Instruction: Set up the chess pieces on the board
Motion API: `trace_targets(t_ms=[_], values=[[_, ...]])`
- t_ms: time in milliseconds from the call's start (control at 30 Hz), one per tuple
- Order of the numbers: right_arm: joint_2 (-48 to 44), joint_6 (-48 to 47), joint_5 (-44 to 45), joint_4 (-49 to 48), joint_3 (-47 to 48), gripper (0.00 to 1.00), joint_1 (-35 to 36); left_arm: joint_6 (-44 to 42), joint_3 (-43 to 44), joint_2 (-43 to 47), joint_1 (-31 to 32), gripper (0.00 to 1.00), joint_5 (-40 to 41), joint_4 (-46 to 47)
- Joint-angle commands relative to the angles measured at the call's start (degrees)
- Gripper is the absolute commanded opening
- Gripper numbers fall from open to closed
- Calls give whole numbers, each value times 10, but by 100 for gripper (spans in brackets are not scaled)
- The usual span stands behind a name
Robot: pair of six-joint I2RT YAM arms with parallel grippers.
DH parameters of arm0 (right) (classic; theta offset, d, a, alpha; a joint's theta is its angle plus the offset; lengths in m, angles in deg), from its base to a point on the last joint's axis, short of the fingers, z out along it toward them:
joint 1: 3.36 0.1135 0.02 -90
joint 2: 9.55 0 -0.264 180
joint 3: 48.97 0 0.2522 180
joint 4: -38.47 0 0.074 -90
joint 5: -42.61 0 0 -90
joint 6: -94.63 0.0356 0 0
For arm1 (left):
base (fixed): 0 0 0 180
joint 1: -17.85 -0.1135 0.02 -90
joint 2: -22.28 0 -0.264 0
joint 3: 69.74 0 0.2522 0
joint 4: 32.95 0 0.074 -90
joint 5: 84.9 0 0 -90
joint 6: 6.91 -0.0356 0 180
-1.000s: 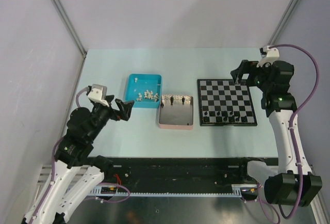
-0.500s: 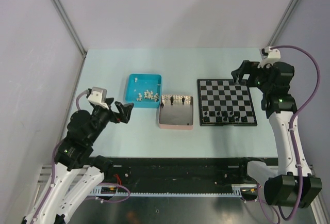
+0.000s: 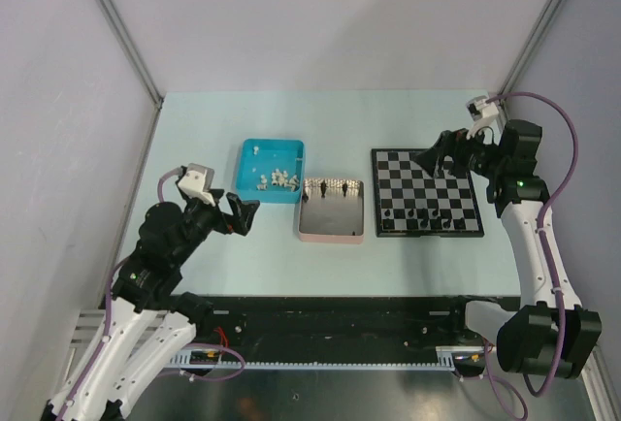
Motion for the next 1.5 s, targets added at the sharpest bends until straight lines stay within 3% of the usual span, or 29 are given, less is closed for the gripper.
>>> trace_targets(t_ms=[0, 233, 400, 667, 900, 1033, 1233, 1267, 1367, 1467], values=[[7, -120, -225, 12, 0, 100, 6, 20, 1, -37, -5, 100, -67, 16], [28, -195, -251, 28, 0, 100, 70, 82, 8, -103, -5, 100, -129, 30], [65, -210, -262, 70, 13, 100, 85, 104, 8, -141, -2, 98, -130, 31], [74, -272, -176, 114, 15, 100, 138, 104, 27, -221, 69, 97, -38, 34], [112, -421, -91, 95, 37, 100, 295, 47, 35, -207, 73, 97, -1, 32], [180, -477, -46, 64, 84, 99, 369, 26, 18, -176, 34, 98, -11, 23], [283, -444, 74, -31, 103, 83, 414, -20, 24, -144, 7, 98, 6, -9], [295, -423, 85, -34, 117, 73, 415, -28, 26, -142, 7, 98, 6, -12], [344, -393, 100, -23, 148, 57, 421, -51, 28, -142, 5, 100, 43, -13], [392, -362, 116, -21, 180, 51, 429, -54, 24, -163, 3, 100, 63, -7]])
